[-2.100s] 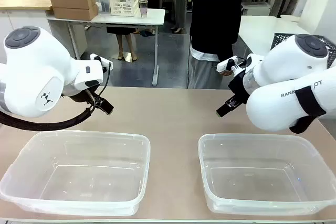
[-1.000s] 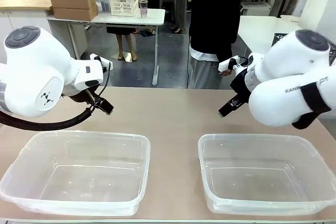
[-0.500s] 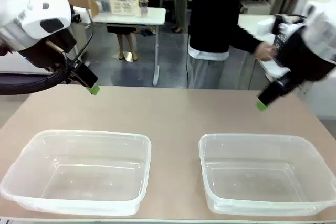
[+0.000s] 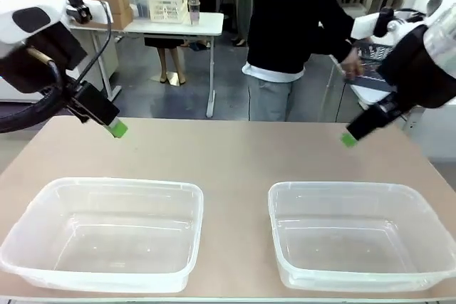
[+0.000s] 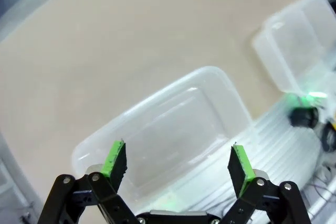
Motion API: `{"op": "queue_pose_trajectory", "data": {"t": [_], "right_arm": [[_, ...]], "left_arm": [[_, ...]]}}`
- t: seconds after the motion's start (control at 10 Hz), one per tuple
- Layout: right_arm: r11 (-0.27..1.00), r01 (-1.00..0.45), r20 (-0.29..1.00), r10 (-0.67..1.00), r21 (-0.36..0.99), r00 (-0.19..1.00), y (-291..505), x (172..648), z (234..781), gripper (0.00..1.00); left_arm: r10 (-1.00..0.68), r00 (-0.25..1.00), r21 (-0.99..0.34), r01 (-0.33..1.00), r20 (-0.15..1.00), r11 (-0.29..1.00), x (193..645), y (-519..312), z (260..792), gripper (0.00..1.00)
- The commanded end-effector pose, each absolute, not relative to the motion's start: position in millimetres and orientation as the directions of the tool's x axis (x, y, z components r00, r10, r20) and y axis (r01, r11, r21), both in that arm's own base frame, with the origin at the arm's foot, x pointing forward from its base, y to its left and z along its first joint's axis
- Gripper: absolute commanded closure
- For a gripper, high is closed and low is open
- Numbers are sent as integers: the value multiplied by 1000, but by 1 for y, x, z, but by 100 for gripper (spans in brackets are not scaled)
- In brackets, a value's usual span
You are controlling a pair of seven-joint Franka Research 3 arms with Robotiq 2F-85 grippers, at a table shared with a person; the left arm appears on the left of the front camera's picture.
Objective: Sort the waste into each basket.
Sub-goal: Pick up the Organizing box on the left side of the table and lift it.
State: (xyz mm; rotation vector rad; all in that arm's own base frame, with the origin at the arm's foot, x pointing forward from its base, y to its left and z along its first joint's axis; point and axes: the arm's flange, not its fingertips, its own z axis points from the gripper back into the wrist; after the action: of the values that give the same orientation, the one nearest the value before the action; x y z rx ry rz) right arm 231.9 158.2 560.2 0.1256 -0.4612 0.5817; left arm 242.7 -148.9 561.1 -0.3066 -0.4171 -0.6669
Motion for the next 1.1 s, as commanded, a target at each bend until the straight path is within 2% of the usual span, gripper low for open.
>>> {"op": "queue_pose_trajectory", "data": {"t": [0.0,0.1,0.2,0.3,0.4,0.5,0.6,0.7,0.8,0.9,1.0], "right_arm": [[530,-746,675,379,403,633,119,225,537,0],[500,-660,725,88,561,683,87,215,544,0],[389,-565,669,-222,728,710,45,207,546,0],[296,-529,606,-417,795,677,9,200,540,0],[231,-501,544,-489,834,682,-17,197,528,0],[224,-454,501,-502,862,705,-33,197,515,0],[218,-422,471,-518,880,714,-45,196,504,0],[232,-382,446,-533,894,719,-55,197,495,0],[391,-283,461,-500,875,733,-51,198,490,0],[303,-404,503,-433,863,748,-115,244,604,0],[303,-404,503,-433,863,748,-115,244,604,0]], "left_arm": [[-517,710,-551,701,479,452,252,-117,564,0],[-387,778,-750,607,495,263,256,-84,562,0],[-204,866,-866,485,456,125,262,-50,554,0],[-68,912,-914,406,404,14,267,-30,549,0],[37,924,-922,382,380,-68,268,-17,548,0],[152,920,-917,381,362,-116,265,-5,548,0],[222,904,-906,400,365,-137,261,6,549,0],[268,898,-919,385,350,-89,259,14,552,0],[-28,851,-851,524,524,20,271,20,562,0],[-28,851,-851,524,524,20,271,20,562,0],[-28,851,-851,524,524,20,271,20,562,0]]}}
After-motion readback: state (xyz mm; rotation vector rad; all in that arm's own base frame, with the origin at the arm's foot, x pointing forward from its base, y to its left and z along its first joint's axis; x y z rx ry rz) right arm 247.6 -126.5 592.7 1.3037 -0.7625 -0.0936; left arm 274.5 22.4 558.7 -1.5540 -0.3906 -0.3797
